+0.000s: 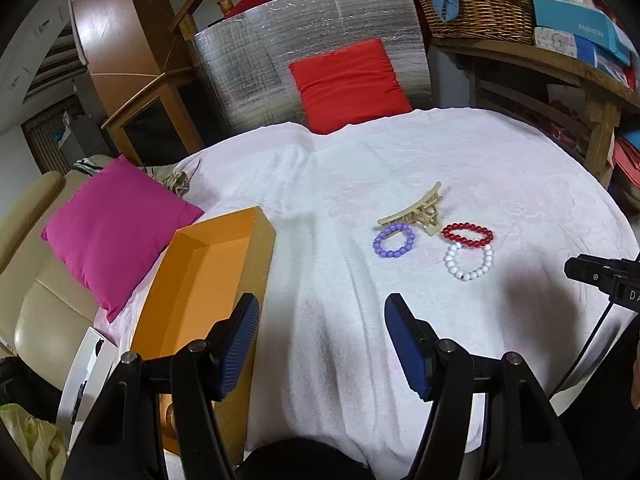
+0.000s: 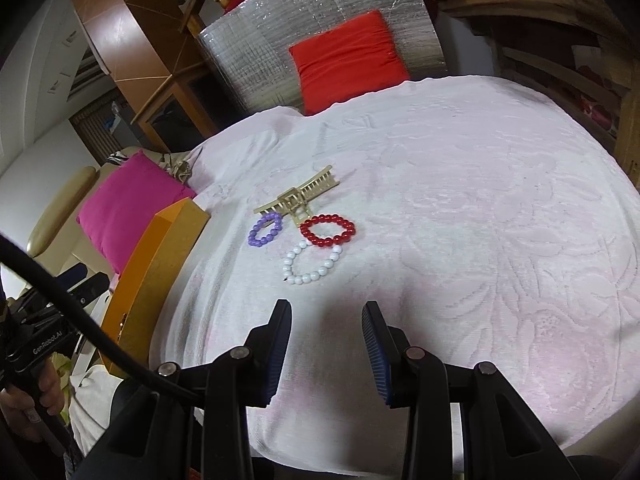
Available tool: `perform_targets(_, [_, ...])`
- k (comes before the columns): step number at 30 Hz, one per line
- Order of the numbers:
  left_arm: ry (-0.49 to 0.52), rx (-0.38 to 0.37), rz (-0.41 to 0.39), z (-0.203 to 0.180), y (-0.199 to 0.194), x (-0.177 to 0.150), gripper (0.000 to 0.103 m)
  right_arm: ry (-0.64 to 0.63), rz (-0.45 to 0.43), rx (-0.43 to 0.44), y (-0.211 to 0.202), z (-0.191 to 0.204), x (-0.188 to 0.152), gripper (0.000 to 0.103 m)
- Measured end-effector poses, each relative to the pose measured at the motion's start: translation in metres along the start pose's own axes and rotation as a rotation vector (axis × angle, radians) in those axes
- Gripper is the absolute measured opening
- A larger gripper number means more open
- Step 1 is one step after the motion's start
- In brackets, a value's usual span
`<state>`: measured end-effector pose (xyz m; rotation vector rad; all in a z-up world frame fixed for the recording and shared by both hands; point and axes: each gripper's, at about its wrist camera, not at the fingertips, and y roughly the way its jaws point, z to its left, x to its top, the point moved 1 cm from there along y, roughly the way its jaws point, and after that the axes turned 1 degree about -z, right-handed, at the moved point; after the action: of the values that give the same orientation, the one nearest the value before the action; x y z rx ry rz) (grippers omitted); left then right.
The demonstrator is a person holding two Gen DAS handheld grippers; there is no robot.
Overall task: Organize jewelry
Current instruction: 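Move both tools back over the remaining bracelets and claw clip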
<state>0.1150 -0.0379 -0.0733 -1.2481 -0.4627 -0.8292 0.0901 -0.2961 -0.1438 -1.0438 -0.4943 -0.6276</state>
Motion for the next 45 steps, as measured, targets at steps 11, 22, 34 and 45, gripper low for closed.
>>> perform_targets(11, [0.050, -0.005, -0.008, -0.022, -0.004, 0.006, 0.066, 0.023, -0.013, 0.007, -0.005, -0.008, 0.003, 0.040])
perform_targets(22, [0.085, -0.018, 0.016, -0.043, 0.003, 0.006, 0.066, 0.058, -0.018, 0.016, -0.005, -0.015, 0.005, 0.040])
perform_targets(34, [0.115, -0.022, 0.031, -0.057, 0.007, 0.004, 0.066, 0.084, -0.025, 0.034, -0.008, -0.019, 0.007, 0.040])
perform_targets(45, [0.091, -0.119, 0.138, -0.063, 0.051, -0.011, 0.066, 0.088, 0.000, 0.022, 0.001, -0.017, 0.010, 0.040])
